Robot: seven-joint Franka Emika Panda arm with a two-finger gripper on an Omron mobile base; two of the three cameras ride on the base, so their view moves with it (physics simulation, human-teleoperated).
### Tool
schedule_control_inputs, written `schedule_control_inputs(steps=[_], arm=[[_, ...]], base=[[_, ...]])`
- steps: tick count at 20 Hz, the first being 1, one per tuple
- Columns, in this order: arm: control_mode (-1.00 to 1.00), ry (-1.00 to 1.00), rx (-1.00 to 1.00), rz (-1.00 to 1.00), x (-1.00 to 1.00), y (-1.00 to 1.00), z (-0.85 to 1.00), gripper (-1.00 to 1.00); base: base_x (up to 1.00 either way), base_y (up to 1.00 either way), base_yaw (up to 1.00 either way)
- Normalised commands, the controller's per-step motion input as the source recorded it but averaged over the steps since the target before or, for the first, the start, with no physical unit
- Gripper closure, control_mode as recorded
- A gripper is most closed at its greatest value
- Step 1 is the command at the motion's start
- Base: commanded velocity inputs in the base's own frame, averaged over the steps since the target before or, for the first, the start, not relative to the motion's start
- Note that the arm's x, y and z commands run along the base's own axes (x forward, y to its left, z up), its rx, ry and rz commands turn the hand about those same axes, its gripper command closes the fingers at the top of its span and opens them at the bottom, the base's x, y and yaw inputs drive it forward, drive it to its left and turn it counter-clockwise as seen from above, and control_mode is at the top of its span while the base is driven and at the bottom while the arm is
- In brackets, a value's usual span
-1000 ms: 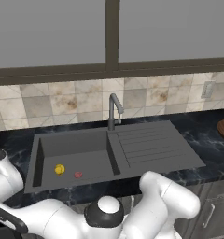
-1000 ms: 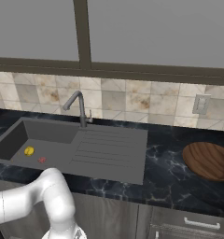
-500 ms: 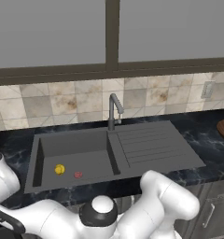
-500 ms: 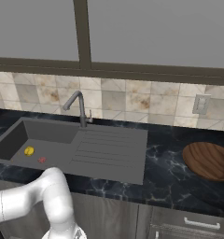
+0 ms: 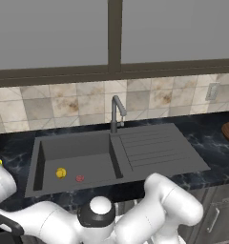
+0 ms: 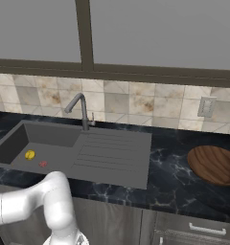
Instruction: Remove the lemon and bell pepper from the sink. Then move the bowl and cup from the counter to the sink for washing.
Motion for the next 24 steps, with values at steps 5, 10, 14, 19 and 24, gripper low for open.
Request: schedule_control_inputs(steps=[5,10,14,19,24], arm=[[-1.0,0.01,0.0,0.0,0.01,0.1,-0.19,1.0],[-1.0,0.01,0.0,0.0,0.02,0.08,-0.24,1.0],[-1.0,0.0,0.0,0.0,0.01,0.06,-0.25,1.0],[-1.0,0.0,0.0,0.0,0.0,0.02,-0.25,1.0],[-1.0,0.03,0.0,0.0,0.0,0.0,-0.26,1.0]], base=[[0.0,0.0,0.0],[0.0,0.0,0.0],[0.0,0.0,0.0],[0.0,0.0,0.0],[0.0,0.0,0.0]])
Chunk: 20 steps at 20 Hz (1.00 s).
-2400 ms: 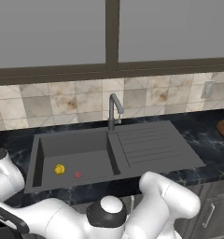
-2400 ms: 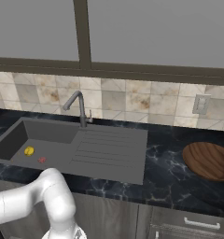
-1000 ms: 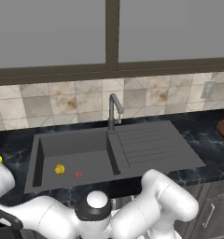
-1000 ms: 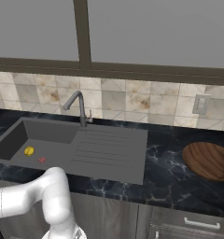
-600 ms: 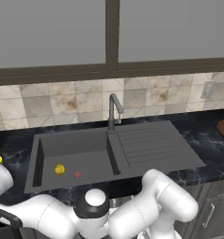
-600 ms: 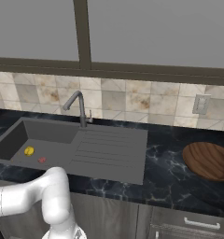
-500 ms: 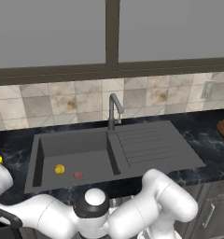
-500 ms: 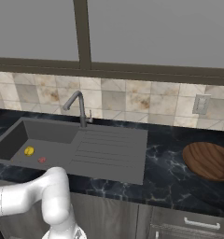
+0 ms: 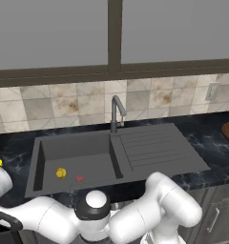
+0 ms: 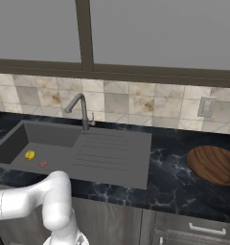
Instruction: Remove the lemon and bell pepper from the sink. Then move the bowl and cup from the counter to the sink for washing.
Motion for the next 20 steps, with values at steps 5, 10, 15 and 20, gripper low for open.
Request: schedule_control_inputs(steps=[5,10,15,20], arm=[[-1.0,0.07,0.0,0.0,0.0,-0.01,-0.28,-1.0],[-1.0,0.04,0.0,0.0,-0.02,0.0,-0.13,-1.0],[-1.0,0.0,0.0,0.0,-0.09,-0.01,0.0,-1.0],[-1.0,0.0,0.0,0.0,-0.17,0.0,0.01,-1.0]], base=[[0.0,0.0,0.0],[0.0,0.0,0.0],[0.0,0.0,0.0],[0.0,0.0,0.0]])
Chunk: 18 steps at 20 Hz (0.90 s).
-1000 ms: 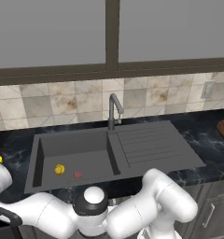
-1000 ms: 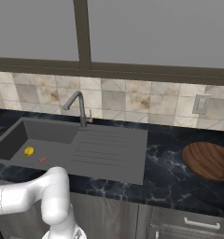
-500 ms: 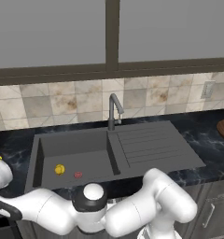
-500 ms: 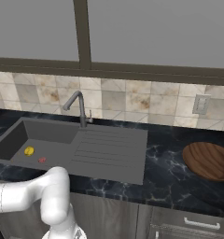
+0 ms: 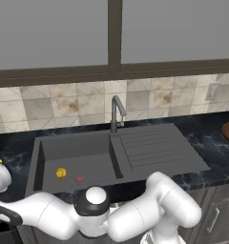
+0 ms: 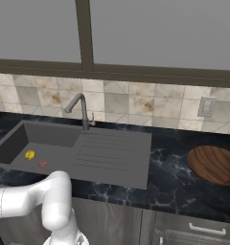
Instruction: Remove the lemon and bell pepper from the sink. Then move the bowl and cup from the counter to the sink for washing.
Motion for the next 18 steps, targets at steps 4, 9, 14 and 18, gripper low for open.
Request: schedule_control_inputs(steps=[4,9,14,18], arm=[[-1.0,0.0,0.0,0.0,-0.21,-0.05,0.08,-1.0],[-1.0,0.0,0.0,0.0,-0.15,-0.1,0.12,-1.0],[-1.0,0.0,-0.01,0.0,-0.13,-0.15,0.14,-1.0],[-1.0,0.0,0.0,0.0,-0.13,-0.19,0.23,-1.0]], base=[[0.0,0.0,0.0],[0.0,0.0,0.0],[0.0,0.0,0.0],[0.0,0.0,0.0]])
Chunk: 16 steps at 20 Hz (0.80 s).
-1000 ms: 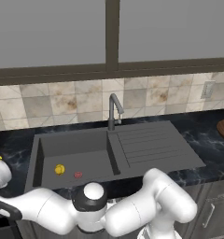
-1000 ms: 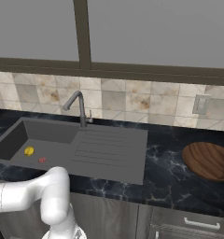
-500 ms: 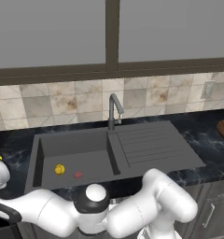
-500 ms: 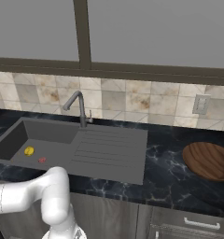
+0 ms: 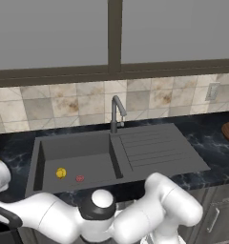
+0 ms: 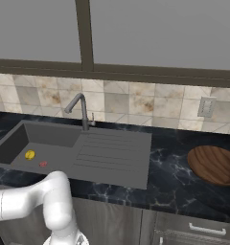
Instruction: Remove the lemon and bell pepper from the sink. Then move the bowl and cup from the counter to the sink for washing.
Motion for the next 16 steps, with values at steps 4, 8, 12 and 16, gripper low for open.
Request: schedule_control_inputs(steps=[4,8,12,16], arm=[[-1.0,0.0,0.0,0.0,-0.16,-0.22,0.26,-1.0],[-1.0,-0.04,0.0,0.0,-0.2,-0.29,0.23,-1.0],[-1.0,-0.07,0.0,0.0,-0.19,-0.36,0.22,-1.0],[-1.0,-0.06,0.0,0.0,-0.17,-0.37,0.21,-1.0]], base=[[0.0,0.0,0.0],[0.0,0.0,0.0],[0.0,0.0,0.0],[0.0,0.0,0.0]])
